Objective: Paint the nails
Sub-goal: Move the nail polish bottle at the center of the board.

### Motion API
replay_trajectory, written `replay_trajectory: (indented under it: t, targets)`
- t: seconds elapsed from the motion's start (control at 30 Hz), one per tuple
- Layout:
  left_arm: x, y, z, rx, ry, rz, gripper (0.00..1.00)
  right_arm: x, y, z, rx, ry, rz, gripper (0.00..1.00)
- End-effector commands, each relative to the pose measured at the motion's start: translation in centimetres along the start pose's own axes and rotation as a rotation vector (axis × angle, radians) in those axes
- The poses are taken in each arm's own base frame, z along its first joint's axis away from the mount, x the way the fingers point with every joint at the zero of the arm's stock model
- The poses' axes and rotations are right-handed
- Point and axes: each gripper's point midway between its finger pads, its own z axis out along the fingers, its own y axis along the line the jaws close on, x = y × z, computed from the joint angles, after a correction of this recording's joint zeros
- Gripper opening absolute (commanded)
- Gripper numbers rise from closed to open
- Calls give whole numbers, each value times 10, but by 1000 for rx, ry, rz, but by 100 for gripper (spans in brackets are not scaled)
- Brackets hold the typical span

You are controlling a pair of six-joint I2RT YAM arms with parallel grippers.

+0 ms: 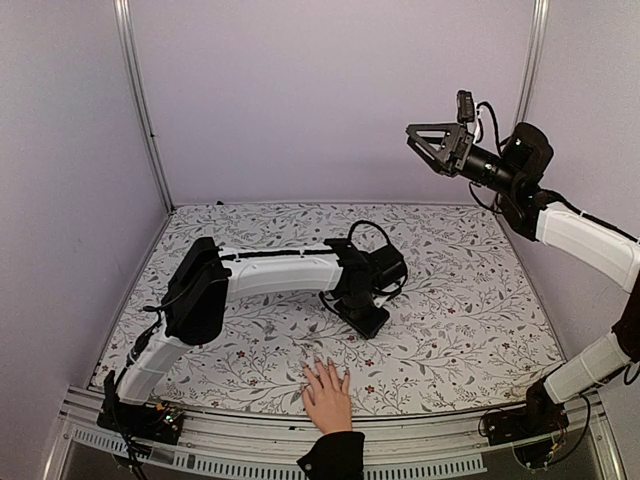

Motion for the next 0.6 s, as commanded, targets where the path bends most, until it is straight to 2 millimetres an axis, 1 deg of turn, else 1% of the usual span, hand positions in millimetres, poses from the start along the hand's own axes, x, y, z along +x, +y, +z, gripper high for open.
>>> replay_trajectory:
  t: [0.0,0.07,0.17,0.33,0.4,0.43,0.47,0.53,0.57]
  targets:
    - [5,-2,4,-21,23,38,47,-2,0,-5,15,-15,-24,99]
    - [4,-1,2,-23,18,41,52,0,-2,-6,19,-12,-17,99]
    - [1,-3,-1,-17,5,43,56,3,-4,-5,23,-1,-10,99]
    - [-8,-2,-13,-10,-35,41,65,9,-20,-9,92,9,2,99]
    - [-10,2,-19,-12,-55,37,68,9,-26,-16,136,-5,-14,99]
    - [-12,4,-24,-10,-69,34,70,6,-24,-21,153,-21,-32,99]
    - [-14,6,-28,-7,-91,32,72,6,-28,-27,181,-31,-38,99]
    - [-20,9,-41,4,-143,34,75,2,-33,-38,239,-48,-76,99]
    - [-23,11,-47,8,-173,38,77,-1,-31,-44,263,-57,-93,99]
